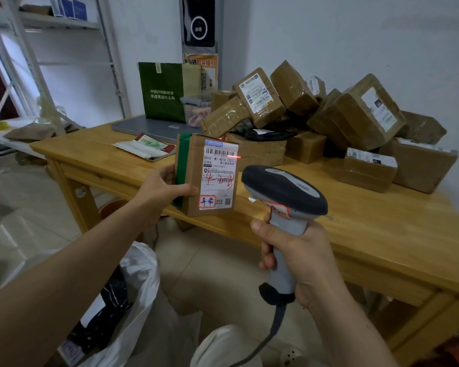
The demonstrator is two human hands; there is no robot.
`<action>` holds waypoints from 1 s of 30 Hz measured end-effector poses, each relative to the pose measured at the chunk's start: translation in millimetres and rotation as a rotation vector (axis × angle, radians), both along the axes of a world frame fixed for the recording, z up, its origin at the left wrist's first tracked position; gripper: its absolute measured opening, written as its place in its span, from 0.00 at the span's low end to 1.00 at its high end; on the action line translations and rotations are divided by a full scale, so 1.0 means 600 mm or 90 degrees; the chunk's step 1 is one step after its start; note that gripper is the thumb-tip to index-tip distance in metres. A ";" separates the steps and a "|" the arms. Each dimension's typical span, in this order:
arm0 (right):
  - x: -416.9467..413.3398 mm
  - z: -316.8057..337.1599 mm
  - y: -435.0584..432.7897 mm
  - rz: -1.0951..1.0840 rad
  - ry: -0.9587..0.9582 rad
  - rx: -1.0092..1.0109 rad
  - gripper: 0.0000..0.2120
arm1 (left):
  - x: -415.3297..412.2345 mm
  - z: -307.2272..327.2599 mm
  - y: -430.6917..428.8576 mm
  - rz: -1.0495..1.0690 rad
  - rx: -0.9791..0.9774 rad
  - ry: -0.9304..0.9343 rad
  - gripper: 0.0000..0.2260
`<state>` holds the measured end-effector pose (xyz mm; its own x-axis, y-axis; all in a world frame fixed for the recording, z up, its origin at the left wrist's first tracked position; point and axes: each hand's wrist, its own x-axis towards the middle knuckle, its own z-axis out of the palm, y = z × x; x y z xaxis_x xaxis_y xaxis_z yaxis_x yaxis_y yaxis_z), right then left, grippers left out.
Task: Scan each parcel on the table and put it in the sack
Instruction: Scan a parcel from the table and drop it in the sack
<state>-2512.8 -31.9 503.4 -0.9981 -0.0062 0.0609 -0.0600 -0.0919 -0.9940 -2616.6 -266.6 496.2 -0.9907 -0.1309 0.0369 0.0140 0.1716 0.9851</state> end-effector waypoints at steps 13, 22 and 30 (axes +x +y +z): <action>-0.056 -0.134 -0.165 0.193 -0.245 0.032 0.04 | 0.148 -0.147 -0.264 0.403 0.083 -0.137 0.15; -0.163 -0.343 -0.299 0.167 -0.445 0.097 0.07 | 0.159 -0.351 -0.320 0.457 -0.095 -0.232 0.31; -0.241 -0.488 -0.370 0.203 -0.553 0.087 0.25 | 0.111 -0.468 -0.353 0.324 -0.267 -0.432 0.37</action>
<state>-2657.3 -254.1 210.7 -0.6440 -0.2389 -0.7267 0.7164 0.1448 -0.6825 -2550.1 -478.1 215.5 -0.6458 -0.6599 -0.3840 -0.7132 0.3418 0.6119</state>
